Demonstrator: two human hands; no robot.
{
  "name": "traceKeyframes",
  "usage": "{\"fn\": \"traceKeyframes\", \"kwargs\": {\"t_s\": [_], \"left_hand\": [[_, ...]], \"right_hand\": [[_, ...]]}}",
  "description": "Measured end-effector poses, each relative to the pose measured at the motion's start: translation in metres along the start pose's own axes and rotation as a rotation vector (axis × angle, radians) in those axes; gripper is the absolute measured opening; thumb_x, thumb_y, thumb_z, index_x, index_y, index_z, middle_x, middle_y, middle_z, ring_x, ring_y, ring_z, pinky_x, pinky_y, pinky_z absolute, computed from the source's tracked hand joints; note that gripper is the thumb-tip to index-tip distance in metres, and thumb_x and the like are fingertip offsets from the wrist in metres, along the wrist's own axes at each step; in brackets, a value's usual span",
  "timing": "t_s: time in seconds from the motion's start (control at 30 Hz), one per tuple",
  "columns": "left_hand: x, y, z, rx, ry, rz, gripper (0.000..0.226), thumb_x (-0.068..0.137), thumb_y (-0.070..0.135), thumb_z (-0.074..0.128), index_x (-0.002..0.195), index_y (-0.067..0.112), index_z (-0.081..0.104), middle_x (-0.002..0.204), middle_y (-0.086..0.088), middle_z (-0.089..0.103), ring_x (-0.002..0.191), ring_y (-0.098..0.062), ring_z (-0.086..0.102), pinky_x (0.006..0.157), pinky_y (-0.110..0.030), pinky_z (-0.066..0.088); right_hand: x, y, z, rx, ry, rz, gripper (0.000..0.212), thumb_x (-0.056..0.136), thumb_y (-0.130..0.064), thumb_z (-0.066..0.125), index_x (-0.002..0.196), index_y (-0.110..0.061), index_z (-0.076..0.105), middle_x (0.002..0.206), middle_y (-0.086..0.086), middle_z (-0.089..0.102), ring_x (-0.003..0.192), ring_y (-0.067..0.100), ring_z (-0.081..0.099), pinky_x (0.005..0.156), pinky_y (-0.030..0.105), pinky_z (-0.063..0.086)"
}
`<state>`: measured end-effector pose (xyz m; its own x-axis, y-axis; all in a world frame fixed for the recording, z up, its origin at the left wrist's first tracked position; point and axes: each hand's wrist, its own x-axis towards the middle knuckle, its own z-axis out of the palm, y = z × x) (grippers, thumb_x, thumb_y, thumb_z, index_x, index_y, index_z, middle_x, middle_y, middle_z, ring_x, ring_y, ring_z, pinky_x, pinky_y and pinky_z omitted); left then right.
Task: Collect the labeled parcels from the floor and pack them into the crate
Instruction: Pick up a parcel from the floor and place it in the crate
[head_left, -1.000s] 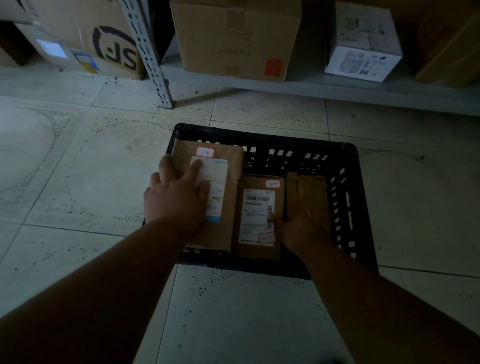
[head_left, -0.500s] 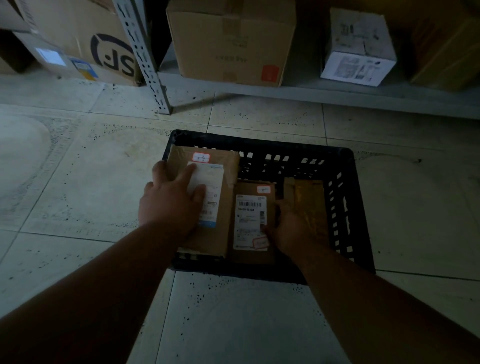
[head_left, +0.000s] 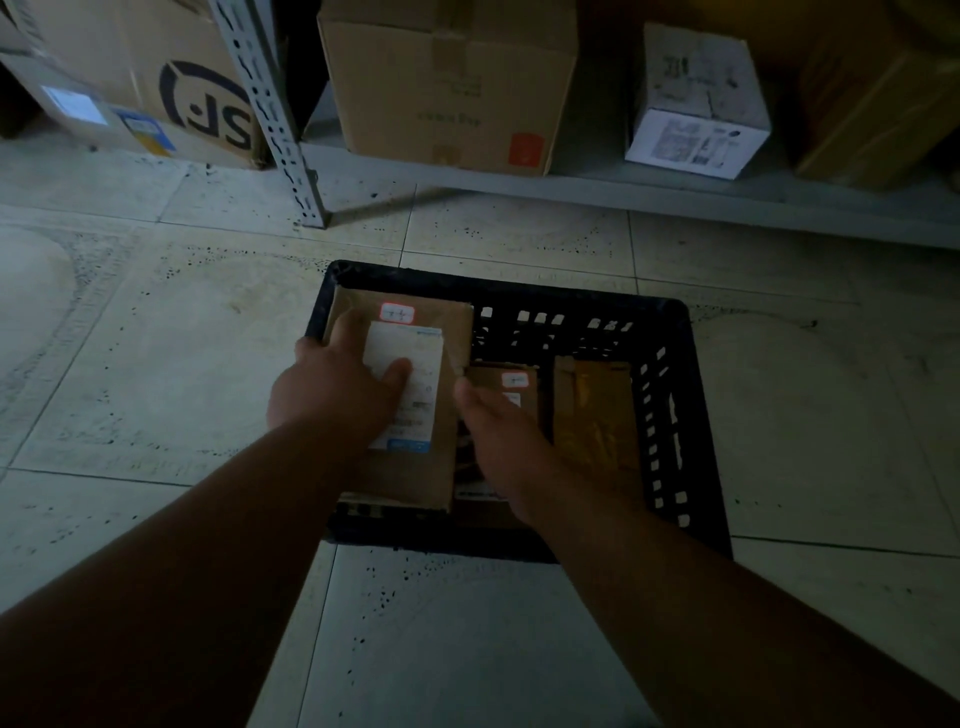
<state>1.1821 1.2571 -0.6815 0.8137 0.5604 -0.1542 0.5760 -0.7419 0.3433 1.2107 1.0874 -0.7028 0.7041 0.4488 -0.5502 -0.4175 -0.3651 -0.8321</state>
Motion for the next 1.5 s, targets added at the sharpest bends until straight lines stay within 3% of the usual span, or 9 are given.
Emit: {"fn": "traceKeyframes", "kwargs": {"t_s": [0.3, 0.53, 0.7, 0.8, 0.93, 1.03, 1.13, 1.23, 1.5], "left_hand": [[-0.006, 0.043, -0.007, -0.132, 0.002, 0.006, 0.063, 0.087, 0.061, 0.052, 0.138, 0.038, 0.024, 0.127, -0.017, 0.051, 0.094, -0.035, 0.063, 0.071, -0.045, 0.057], [-0.028, 0.086, 0.023, -0.735, -0.322, 0.128, 0.090, 0.082, 0.013, 0.069, 0.144, 0.050, 0.014, 0.139, -0.001, 0.048, 0.120, -0.025, 0.056, 0.082, -0.049, 0.059], [-0.040, 0.096, 0.049, -0.933, -0.523, 0.078, 0.056, 0.086, 0.018, 0.068, 0.127, 0.045, 0.041, 0.103, 0.022, 0.055, 0.086, -0.001, 0.059, 0.045, -0.008, 0.047], [-0.045, 0.099, 0.062, -0.922, -0.647, 0.184, 0.042, 0.088, 0.021, 0.066, 0.097, 0.059, 0.052, 0.098, 0.029, 0.064, 0.087, 0.008, 0.062, 0.052, -0.006, 0.047], [-0.044, 0.097, 0.071, -0.846, -0.704, 0.237, 0.047, 0.088, 0.017, 0.064, 0.111, 0.055, 0.051, 0.092, 0.033, 0.064, 0.081, 0.016, 0.058, 0.053, -0.005, 0.046], [-0.047, 0.093, 0.078, -0.792, -0.675, 0.242, 0.046, 0.089, 0.018, 0.063, 0.117, 0.051, 0.049, 0.097, 0.029, 0.059, 0.084, 0.010, 0.055, 0.056, -0.006, 0.048], [-0.057, 0.094, 0.087, -0.626, -0.648, 0.316, 0.046, 0.089, 0.022, 0.066, 0.124, 0.044, 0.047, 0.118, 0.016, 0.062, 0.103, -0.004, 0.058, 0.084, -0.024, 0.050], [-0.061, 0.095, 0.095, -0.515, -0.611, 0.341, 0.062, 0.087, 0.018, 0.066, 0.139, 0.035, 0.038, 0.129, 0.003, 0.061, 0.116, -0.018, 0.058, 0.092, -0.032, 0.046], [-0.060, 0.094, 0.101, -0.471, -0.588, 0.392, 0.065, 0.085, 0.026, 0.070, 0.140, 0.036, 0.037, 0.124, 0.008, 0.062, 0.107, -0.012, 0.060, 0.081, -0.021, 0.041]], "right_hand": [[-0.014, -0.027, -0.020, -0.348, 0.386, -0.168, 0.019, 0.099, -0.041, 0.049, 0.110, -0.027, 0.051, 0.106, -0.003, 0.064, 0.091, 0.019, 0.066, 0.075, 0.040, 0.061], [-0.024, -0.023, -0.085, -0.483, 0.616, 0.051, 0.040, 0.096, -0.042, 0.053, 0.127, -0.019, 0.042, 0.122, 0.009, 0.060, 0.099, 0.029, 0.063, 0.068, 0.029, 0.047], [-0.032, -0.014, -0.115, -0.531, 0.662, 0.217, 0.043, 0.098, -0.039, 0.050, 0.129, -0.010, 0.040, 0.121, 0.013, 0.059, 0.073, 0.018, 0.050, 0.053, 0.027, 0.035], [-0.040, -0.012, -0.125, -0.627, 0.695, 0.265, 0.048, 0.098, -0.039, 0.050, 0.131, -0.006, 0.038, 0.125, 0.018, 0.057, 0.095, 0.033, 0.059, 0.063, 0.031, 0.037], [-0.045, -0.006, -0.125, -0.745, 0.662, 0.296, 0.047, 0.096, -0.039, 0.054, 0.124, -0.002, 0.045, 0.126, 0.019, 0.054, 0.101, 0.032, 0.059, 0.073, 0.036, 0.051], [-0.044, 0.004, -0.112, -0.756, 0.591, 0.333, 0.078, 0.097, -0.033, 0.055, 0.151, 0.002, 0.011, 0.148, 0.025, 0.035, 0.128, 0.039, 0.045, 0.102, 0.047, 0.044], [-0.047, 0.014, -0.105, -0.831, 0.540, 0.395, 0.087, 0.100, -0.035, 0.049, 0.152, 0.001, -0.011, 0.155, 0.026, 0.018, 0.138, 0.039, 0.031, 0.111, 0.046, 0.034], [-0.049, 0.018, -0.104, -0.926, 0.515, 0.420, 0.085, 0.099, -0.036, 0.048, 0.152, 0.003, -0.006, 0.153, 0.025, 0.018, 0.138, 0.038, 0.028, 0.112, 0.046, 0.033], [-0.045, 0.020, -0.099, -1.306, 0.455, 0.223, 0.047, 0.088, -0.045, 0.056, 0.122, -0.013, 0.056, 0.137, 0.016, 0.040, 0.124, 0.033, 0.035, 0.103, 0.044, 0.037]]}}
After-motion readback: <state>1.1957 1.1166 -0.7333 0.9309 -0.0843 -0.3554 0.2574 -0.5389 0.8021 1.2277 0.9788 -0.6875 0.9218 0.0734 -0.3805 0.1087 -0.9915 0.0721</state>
